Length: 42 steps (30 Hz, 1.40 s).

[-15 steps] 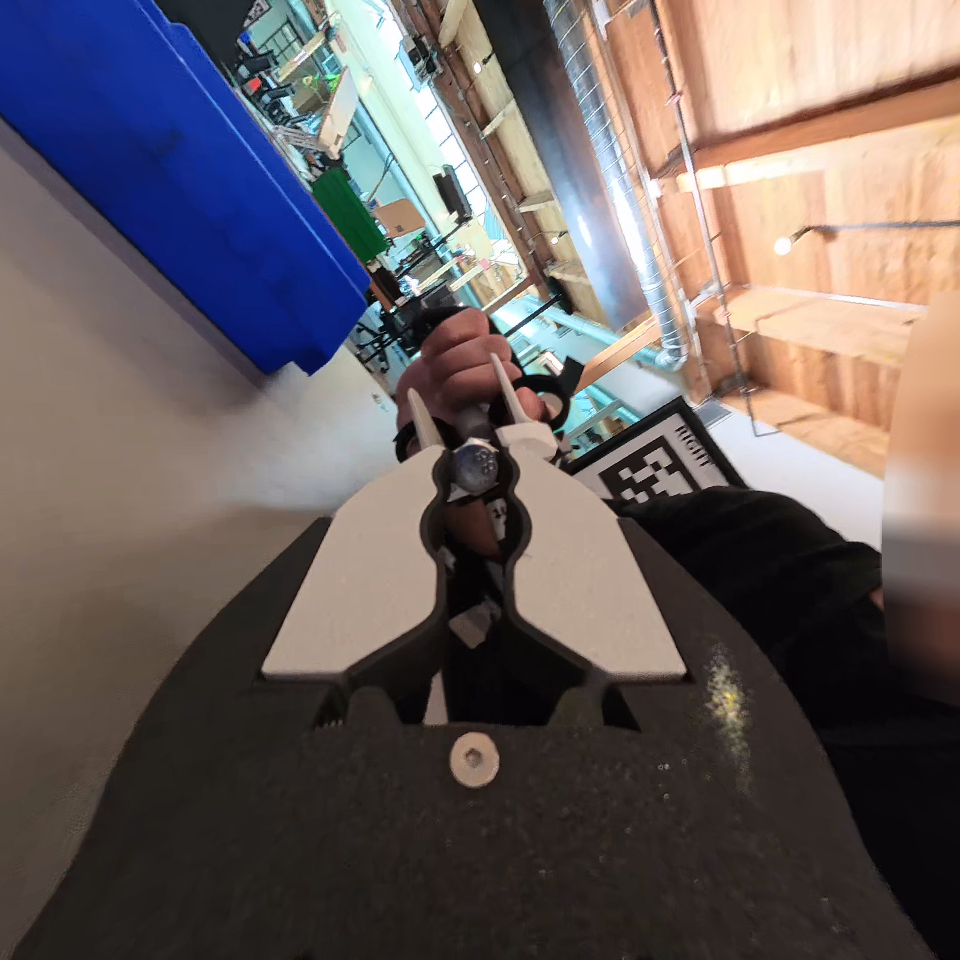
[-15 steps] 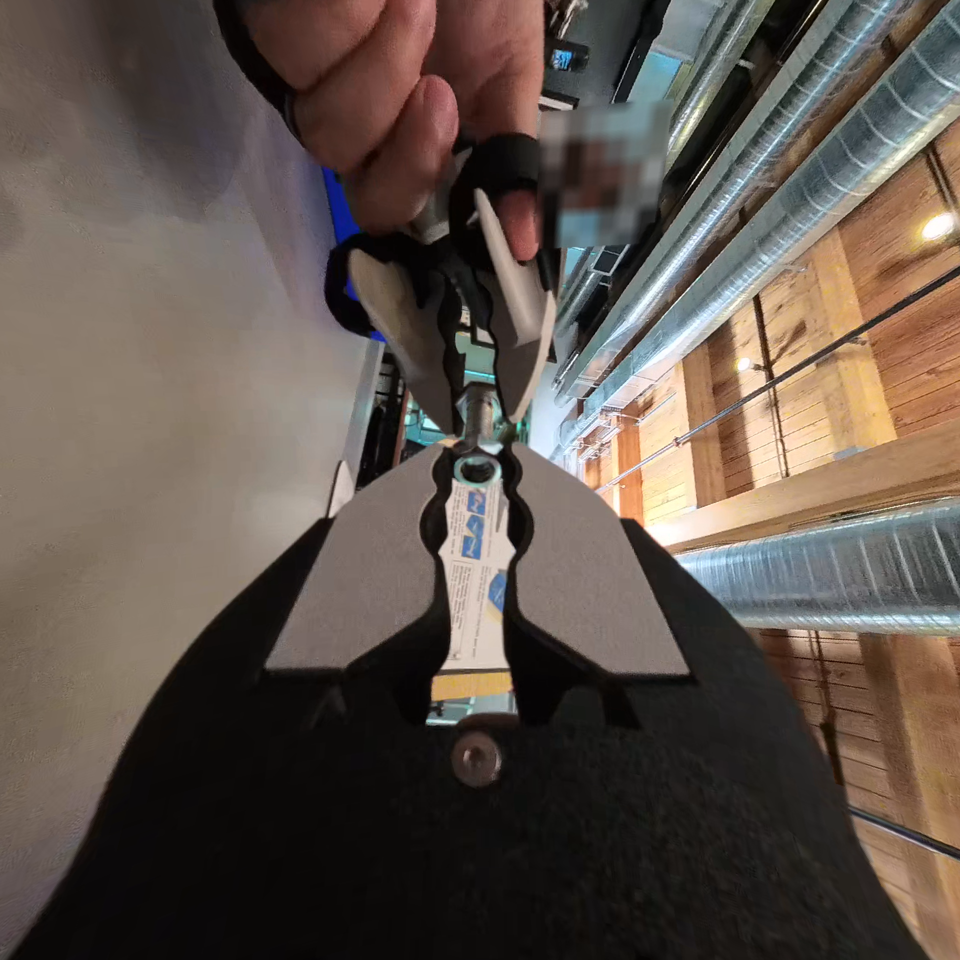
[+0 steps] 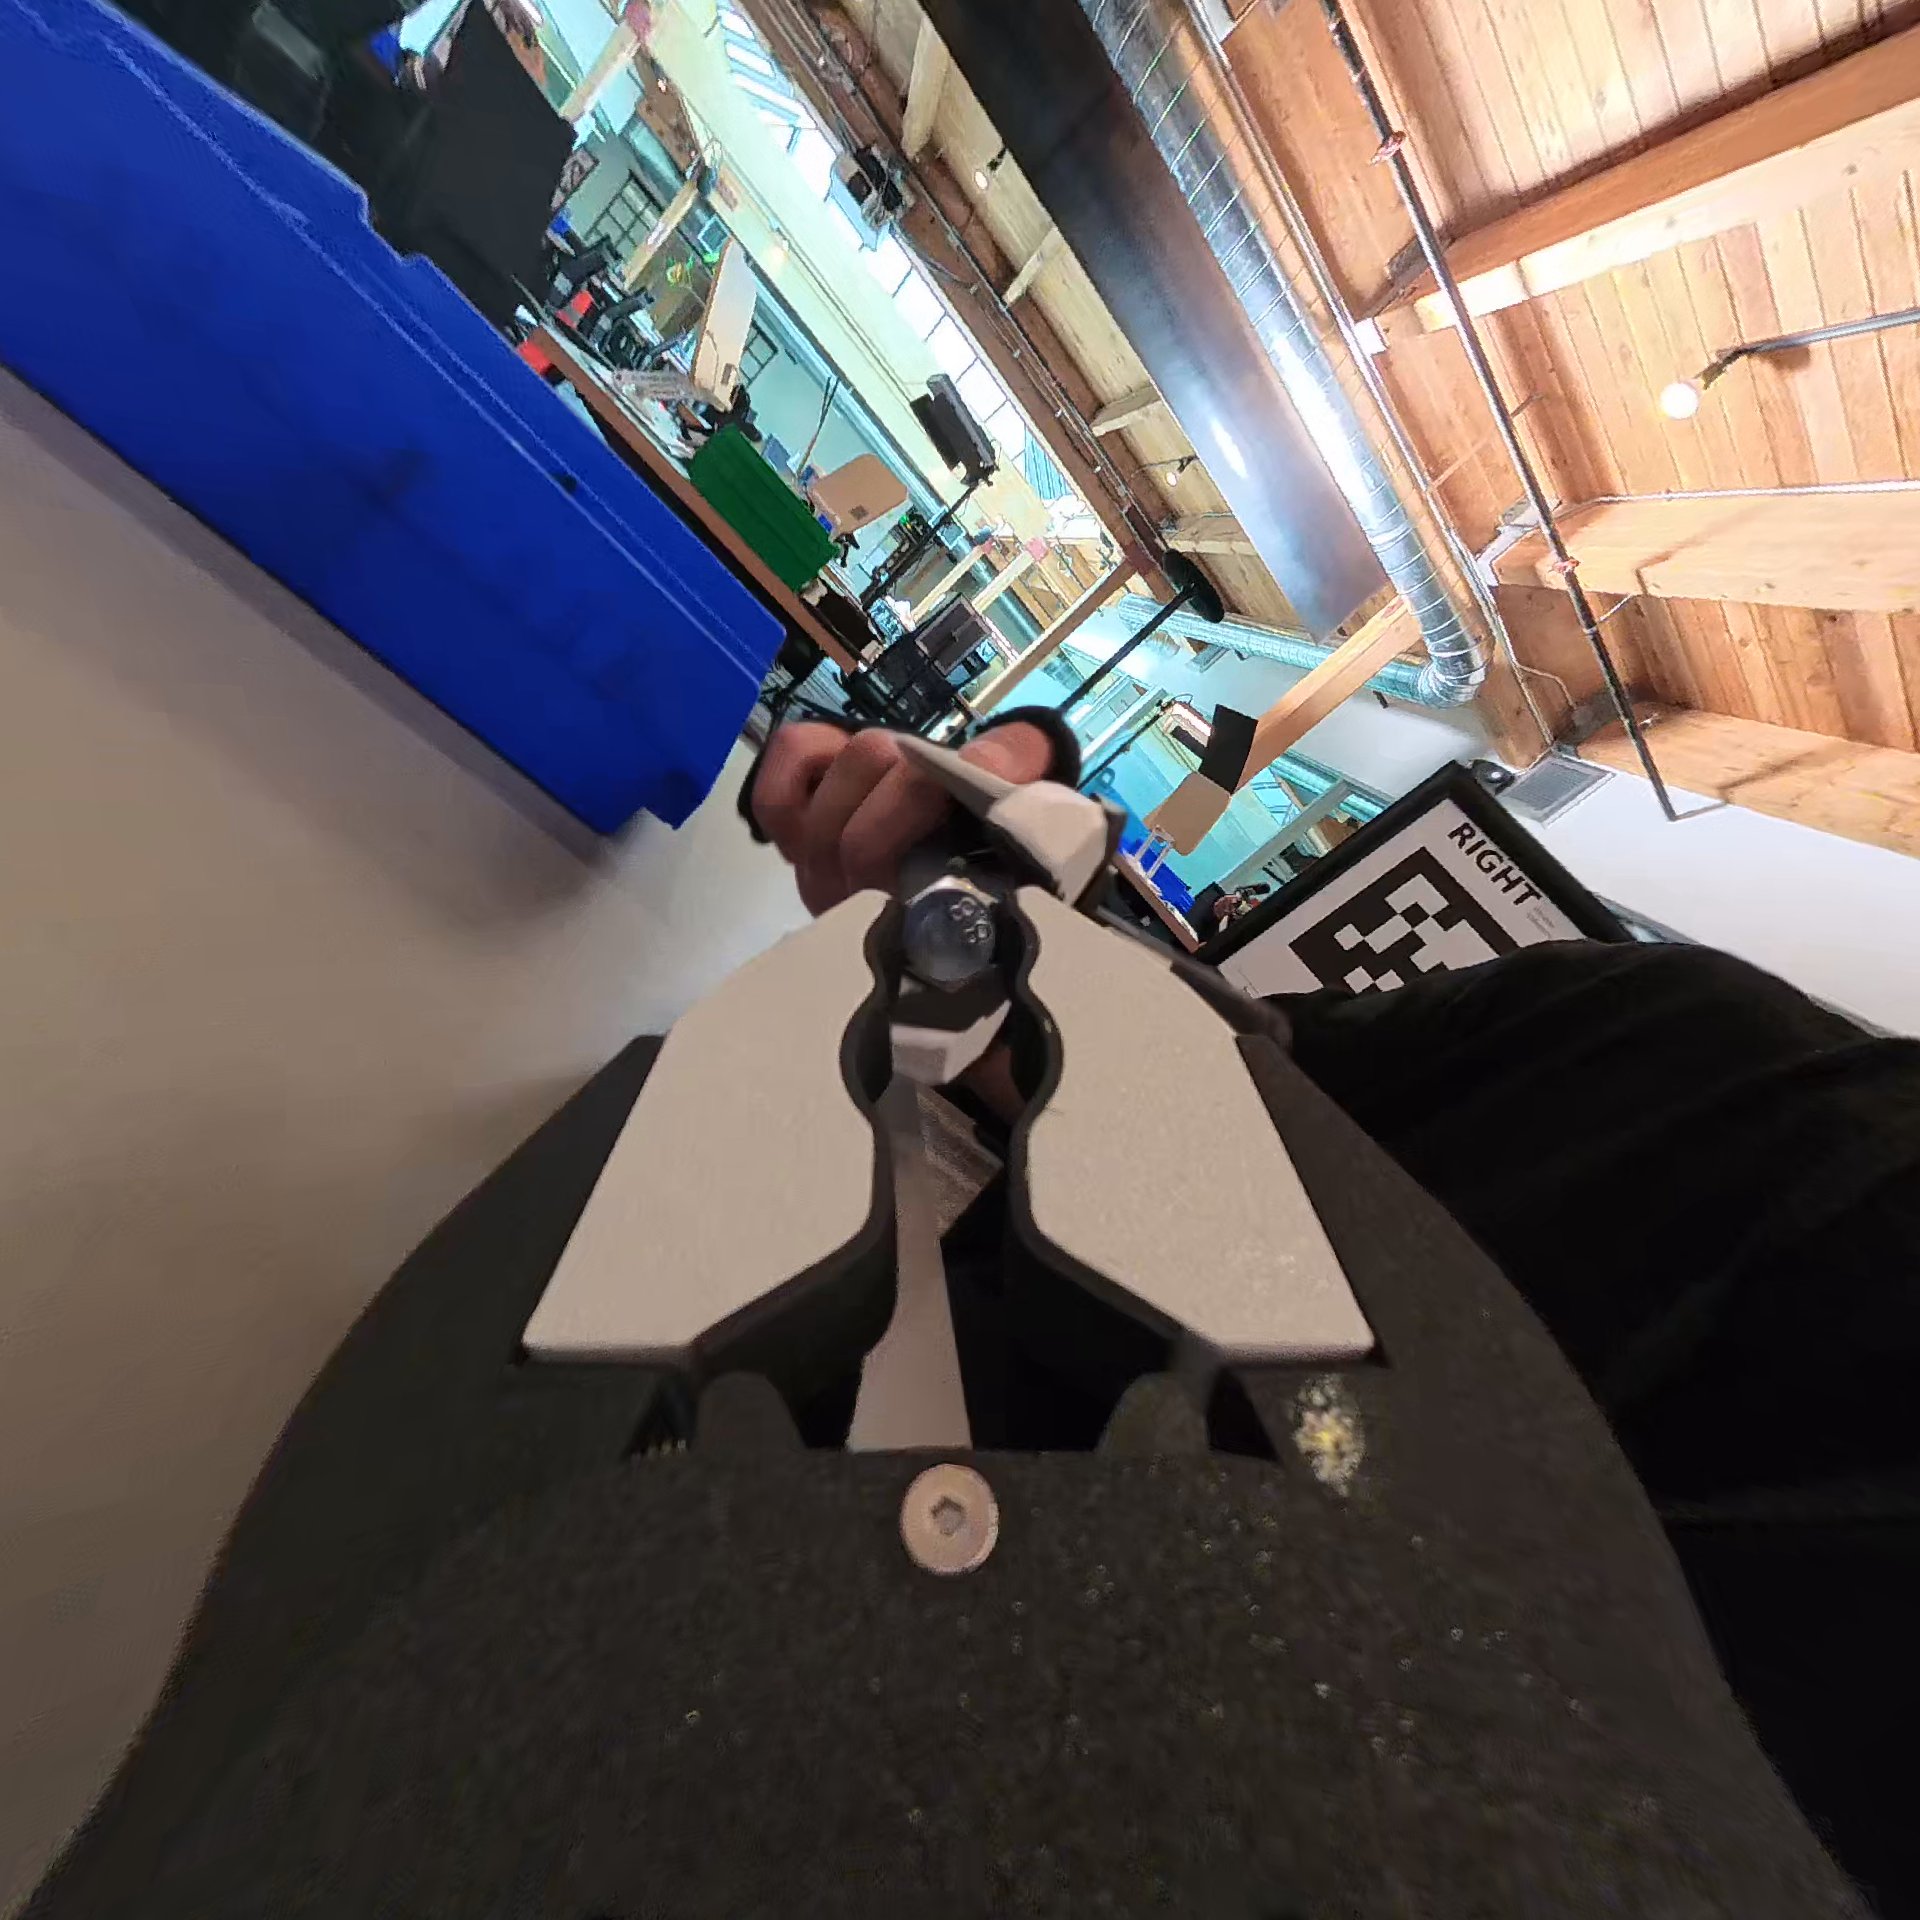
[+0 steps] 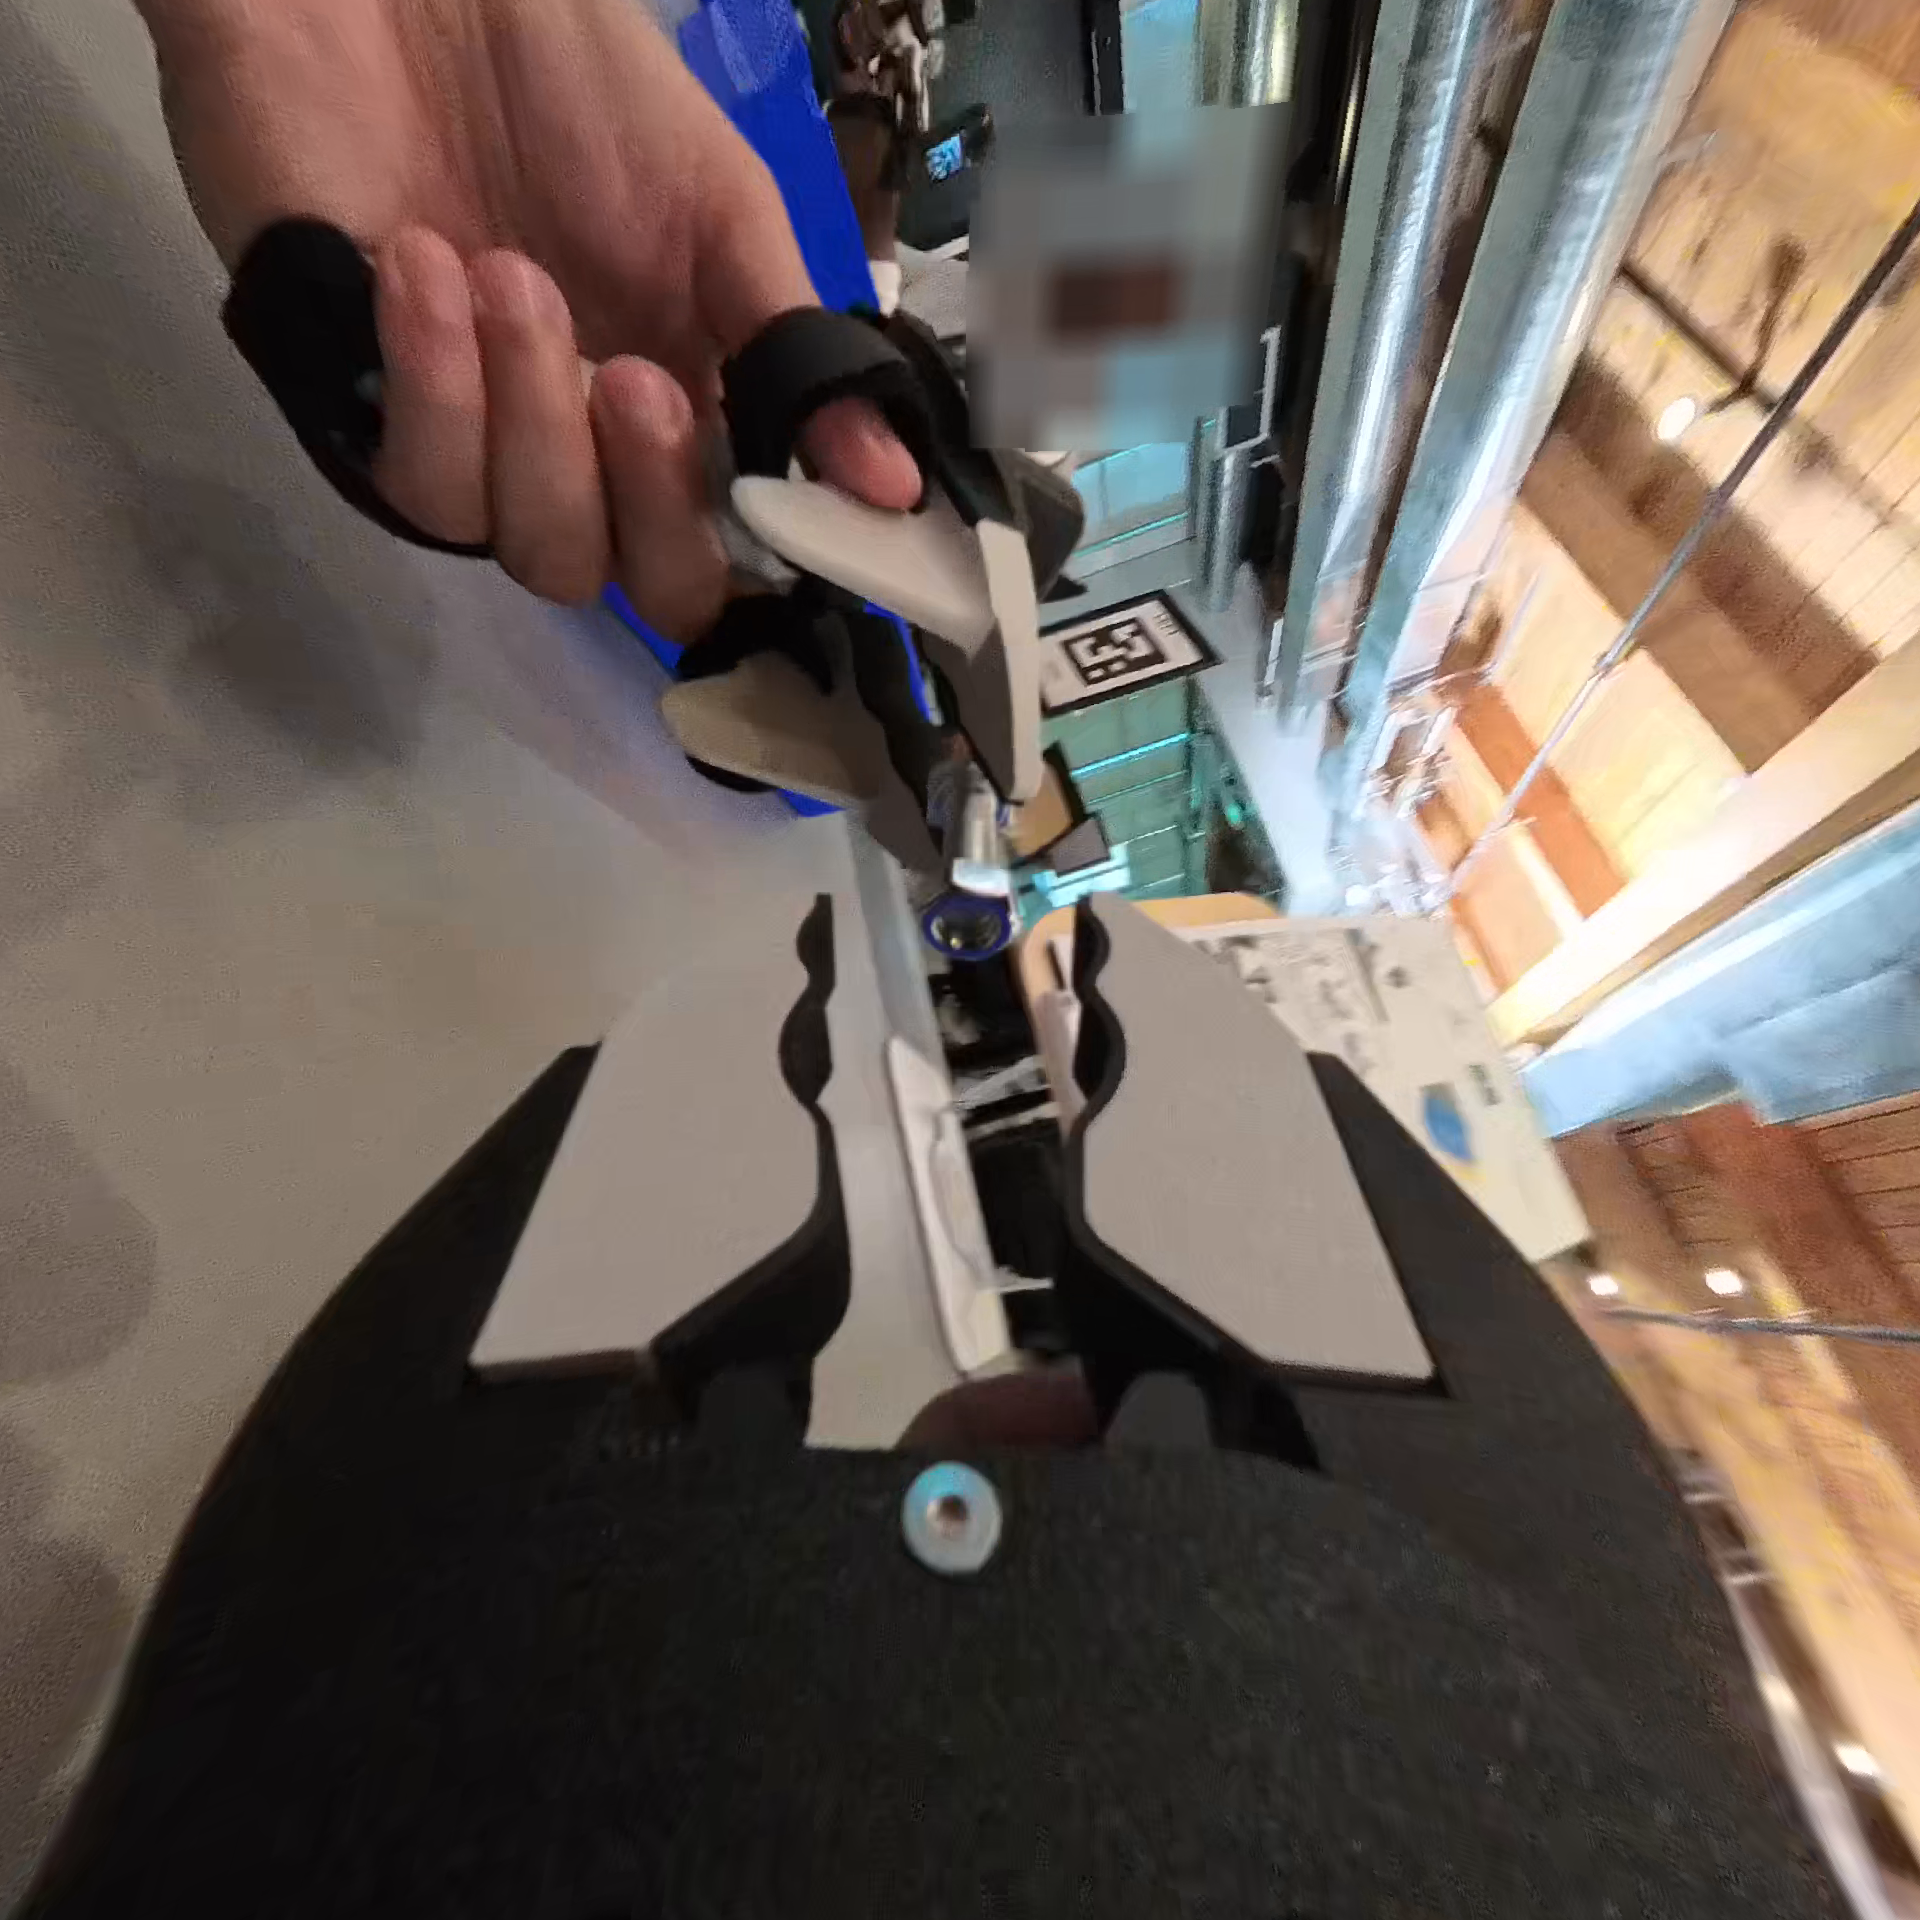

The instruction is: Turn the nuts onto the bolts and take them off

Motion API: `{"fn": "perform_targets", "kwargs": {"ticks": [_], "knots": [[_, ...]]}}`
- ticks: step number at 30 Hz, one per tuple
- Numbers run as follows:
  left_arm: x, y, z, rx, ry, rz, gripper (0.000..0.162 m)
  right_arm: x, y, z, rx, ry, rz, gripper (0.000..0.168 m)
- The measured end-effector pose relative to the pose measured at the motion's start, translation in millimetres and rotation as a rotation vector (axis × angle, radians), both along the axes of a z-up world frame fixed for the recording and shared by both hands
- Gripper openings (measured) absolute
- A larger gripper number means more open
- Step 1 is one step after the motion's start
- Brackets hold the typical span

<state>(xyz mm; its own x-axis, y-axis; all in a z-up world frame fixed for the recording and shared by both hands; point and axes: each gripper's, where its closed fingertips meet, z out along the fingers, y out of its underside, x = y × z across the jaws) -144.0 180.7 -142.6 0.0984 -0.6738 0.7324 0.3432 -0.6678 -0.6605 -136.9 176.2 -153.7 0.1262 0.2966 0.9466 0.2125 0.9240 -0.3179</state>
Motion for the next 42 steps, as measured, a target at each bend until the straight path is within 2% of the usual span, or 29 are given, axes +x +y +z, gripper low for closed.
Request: {"fn": "perform_targets", "kwargs": {"ticks": [2, 5, 9, 11, 12, 13, 14, 17, 20, 25, 27, 29, 35, 38, 40, 42], "knots": [[-8, 2, 5, 0.045, 0.008, 0.040, 0.017, -2, 0, 1, -0.213, 0.019, 0.045, 0.059], [-23, 6, 12, 0.147, 0.055, 0.133, 0.017, -11, 0, -8, -0.675, -0.011, 0.140, 0.069], [-41, 10, 21, 0.272, 0.142, 0.272, 0.017, -25, -12, -15, -1.449, -0.081, 0.333, 0.070], [-47, 12, 22, 0.310, 0.191, 0.315, 0.017, -33, -15, -17, -1.898, -0.156, 0.396, 0.086], [-47, 11, 21, 0.318, 0.208, 0.316, 0.017, -32, -22, -6, -2.069, -0.193, 0.539, 0.093], [-47, 12, 19, 0.323, 0.232, 0.323, 0.017, -31, -23, 3, -2.216, -0.194, 0.625, 0.084], [-47, 13, 17, 0.333, 0.248, 0.331, 0.017, -31, -20, 5, -2.297, -0.196, 0.655, 0.074], [-42, 12, 15, 0.349, 0.275, 0.318, 0.017, -30, -8, 8, -2.442, -0.115, 0.699, 0.079], [-36, 12, 11, 0.364, 0.310, 0.312, 0.017, -28, 2, 7, -2.599, -0.050, 0.771, 0.063], [-29, 12, 4, 0.353, 0.332, 0.292, 0.017, -29, 9, 3, -2.659, 0.003, 0.812, 0.049], [-29, 13, 2, 0.351, 0.344, 0.299, 0.017, -28, 11, 4, -2.646, 0.016, 0.825, 0.033], [-28, 14, 1, 0.349, 0.349, 0.297, 0.017, -28, 10, 4, -2.645, 0.004, 0.812, 0.026], [-26, 12, 2, 0.355, 0.356, 0.286, 0.017, -28, 13, 2, -2.613, 0.005, 0.802, 0.019], [-26, 11, 3, 0.321, 0.313, 0.266, 0.017, -29, 12, 2, -2.397, -0.007, 0.734, 0.017], [-26, 11, 5, 0.277, 0.248, 0.242, 0.017, -30, 12, 3, -2.110, 0.003, 0.647, 0.017], [-25, 9, 7, 0.237, 0.194, 0.210, 0.017, -29, 11, 2, -1.731, 0.011, 0.533, 0.017]]}}
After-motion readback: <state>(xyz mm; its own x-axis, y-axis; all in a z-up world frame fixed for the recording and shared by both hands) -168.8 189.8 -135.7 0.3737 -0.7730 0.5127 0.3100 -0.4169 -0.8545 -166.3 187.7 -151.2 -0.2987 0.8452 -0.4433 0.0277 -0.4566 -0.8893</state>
